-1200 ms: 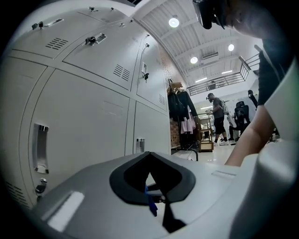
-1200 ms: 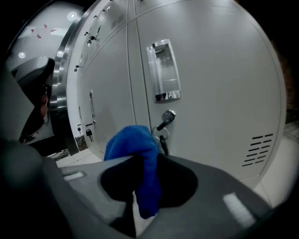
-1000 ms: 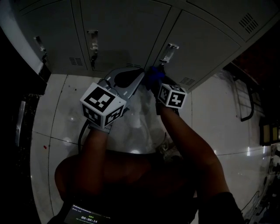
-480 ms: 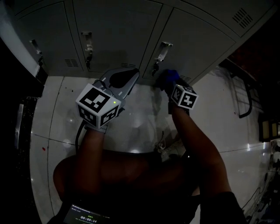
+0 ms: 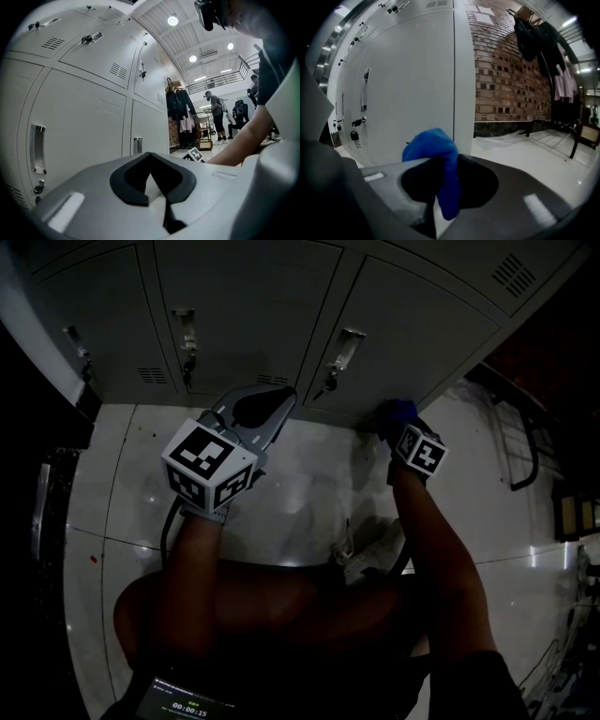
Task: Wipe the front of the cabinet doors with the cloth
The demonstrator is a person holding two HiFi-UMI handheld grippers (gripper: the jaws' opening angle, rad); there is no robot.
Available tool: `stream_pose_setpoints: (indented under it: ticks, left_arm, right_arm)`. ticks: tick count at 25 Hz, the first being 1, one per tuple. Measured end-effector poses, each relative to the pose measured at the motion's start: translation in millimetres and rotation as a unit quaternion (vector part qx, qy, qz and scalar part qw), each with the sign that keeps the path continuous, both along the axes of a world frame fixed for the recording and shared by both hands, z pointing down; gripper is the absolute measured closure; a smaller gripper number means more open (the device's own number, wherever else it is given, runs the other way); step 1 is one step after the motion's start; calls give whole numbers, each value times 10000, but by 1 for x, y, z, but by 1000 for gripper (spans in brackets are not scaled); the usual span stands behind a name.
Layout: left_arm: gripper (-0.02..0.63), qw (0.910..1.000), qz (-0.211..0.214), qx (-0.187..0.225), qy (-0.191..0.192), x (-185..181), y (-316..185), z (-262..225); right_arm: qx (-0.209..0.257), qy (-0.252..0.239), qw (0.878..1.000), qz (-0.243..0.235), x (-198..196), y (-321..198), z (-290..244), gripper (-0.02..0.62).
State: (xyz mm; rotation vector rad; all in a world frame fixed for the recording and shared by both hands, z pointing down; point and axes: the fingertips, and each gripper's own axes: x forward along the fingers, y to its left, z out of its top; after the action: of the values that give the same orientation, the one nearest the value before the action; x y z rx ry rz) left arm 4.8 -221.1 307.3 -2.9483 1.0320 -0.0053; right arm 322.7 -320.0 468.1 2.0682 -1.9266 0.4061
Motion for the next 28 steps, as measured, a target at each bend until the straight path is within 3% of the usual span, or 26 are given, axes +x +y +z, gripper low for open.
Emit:
stream_pose_setpoints:
  ticks: [5, 14, 17, 21, 28]
  left_arm:
    - [606, 10000, 13, -9, -18, 1, 0, 0]
    - [606, 10000, 31, -11, -53, 2, 0, 3]
    - [606, 9999, 71, -2, -90, 4, 3, 3]
    - [606, 10000, 40, 25, -85, 2, 4, 0]
    - [606, 9999, 87, 109, -55, 3, 12, -5]
  right_arm:
    - [-148, -224, 9992, 304, 19, 7, 9, 518]
    - [-183, 13, 9985, 509, 42, 17, -6, 518]
    - [137, 150, 9998, 68, 24, 17, -42, 518]
    - [720, -33, 9936, -868, -31, 24, -105, 518]
    - [1348, -80, 9580, -2531, -147, 76, -176, 518]
